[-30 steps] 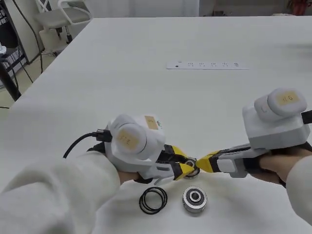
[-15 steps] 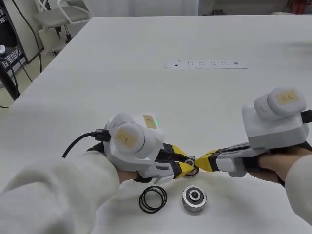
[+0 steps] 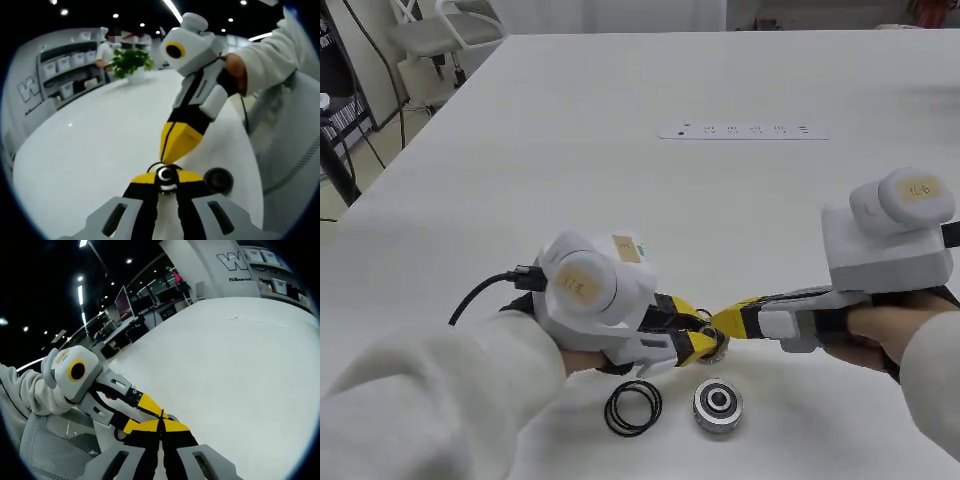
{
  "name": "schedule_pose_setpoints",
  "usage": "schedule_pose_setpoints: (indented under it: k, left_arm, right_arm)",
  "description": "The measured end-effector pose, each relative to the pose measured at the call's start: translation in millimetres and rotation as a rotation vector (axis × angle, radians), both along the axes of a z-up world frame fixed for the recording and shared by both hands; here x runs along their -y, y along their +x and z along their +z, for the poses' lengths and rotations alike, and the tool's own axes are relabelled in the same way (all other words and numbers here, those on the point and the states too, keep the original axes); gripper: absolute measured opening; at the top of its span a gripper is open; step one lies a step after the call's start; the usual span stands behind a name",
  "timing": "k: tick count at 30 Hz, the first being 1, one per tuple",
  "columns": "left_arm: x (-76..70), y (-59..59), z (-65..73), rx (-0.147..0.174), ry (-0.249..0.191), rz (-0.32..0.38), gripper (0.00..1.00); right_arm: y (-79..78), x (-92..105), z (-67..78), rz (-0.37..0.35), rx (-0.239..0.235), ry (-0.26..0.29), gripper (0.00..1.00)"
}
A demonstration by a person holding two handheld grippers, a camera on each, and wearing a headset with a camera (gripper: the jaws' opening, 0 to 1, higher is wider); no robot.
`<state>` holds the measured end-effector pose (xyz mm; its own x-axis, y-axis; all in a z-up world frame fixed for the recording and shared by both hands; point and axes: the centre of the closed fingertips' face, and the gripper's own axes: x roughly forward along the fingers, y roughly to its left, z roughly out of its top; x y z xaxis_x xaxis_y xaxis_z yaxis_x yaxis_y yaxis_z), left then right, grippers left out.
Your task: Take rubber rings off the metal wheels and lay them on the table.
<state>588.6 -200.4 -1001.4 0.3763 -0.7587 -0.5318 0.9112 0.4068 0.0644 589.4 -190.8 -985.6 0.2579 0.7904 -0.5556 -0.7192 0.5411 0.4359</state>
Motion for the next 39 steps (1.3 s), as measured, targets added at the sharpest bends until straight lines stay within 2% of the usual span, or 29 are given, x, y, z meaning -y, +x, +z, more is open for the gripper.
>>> schedule_pose_setpoints:
  k: [7, 8, 9, 12, 15, 18, 21, 22, 23, 26, 28, 29, 32, 36, 39]
  left_arm:
    - [3.2, -0.1, 3.2, 0.006, 0.023, -0.019, 0.14]
    - [2.8, -1.5, 3.5, 0.008, 0.037, -0.042, 0.14]
    - [2.0, -1.2, 6.3, 0.008, 0.034, -0.043, 0.14]
    - [0.9, -2.4, 15.8, -0.009, 0.001, -0.044, 0.15]
    - [-0.9, -4.8, 30.0, -0.007, -0.020, -0.060, 0.17]
    - [-1.2, -7.5, 41.1, -0.013, -0.039, -0.073, 0.25]
    - [-2.7, -11.4, 54.5, 0.000, -0.034, -0.093, 0.36]
    - [-3.2, -14.1, 56.9, -0.007, -0.027, -0.106, 0.40]
    - [-4.4, -17.9, 60.1, -0.002, -0.013, -0.126, 0.42]
    - [-9.0, -21.9, 72.4, 0.046, 0.005, -0.153, 0.54]
    - [-15.3, -23.0, 81.8, 0.051, 0.003, -0.152, 0.61]
    - [-18.2, -23.5, 85.8, 0.056, 0.004, -0.150, 0.63]
    - [-34.1, -23.2, 101.8, 0.103, 0.017, -0.133, 0.65]
    - [-52.2, -24.5, 118.9, 0.130, 0.012, -0.091, 0.69]
    - [-65.0, -30.3, 128.3, 0.150, 0.016, -0.072, 0.70]
  right_arm:
    - [-1.5, 3.3, -3.0, 0.006, 0.007, -0.018, 0.00]
    - [-1.0, 4.4, -3.5, 0.003, 0.010, -0.023, 0.00]
    - [0.0, 7.0, -5.1, -0.006, 0.010, -0.035, 0.00]
    - [-0.3, 8.6, -5.1, -0.013, -0.003, -0.025, 0.00]
    - [1.7, 9.3, -2.0, -0.027, -0.006, -0.013, 0.00]
    - [3.0, 9.4, 3.5, -0.039, -0.009, 0.009, 0.00]
    - [4.1, 9.7, 5.9, -0.046, -0.007, 0.016, 0.00]
    - [4.0, 9.6, 6.9, -0.046, -0.007, 0.019, 0.00]
    - [3.8, 9.5, 7.7, -0.045, -0.008, 0.022, 0.00]
    - [3.2, 8.3, 10.1, -0.046, -0.010, 0.033, 0.00]
    - [2.3, 6.2, 12.6, -0.042, -0.010, 0.043, 0.00]
    - [0.7, 4.4, 14.4, -0.038, -0.014, 0.049, 0.00]
    - [-2.5, -0.4, 19.4, -0.023, -0.008, 0.060, 0.00]
    - [-7.3, -7.8, 26.2, -0.001, -0.005, 0.077, 0.00]
    - [-11.1, -13.1, 31.8, 0.020, 0.000, 0.090, 0.00]
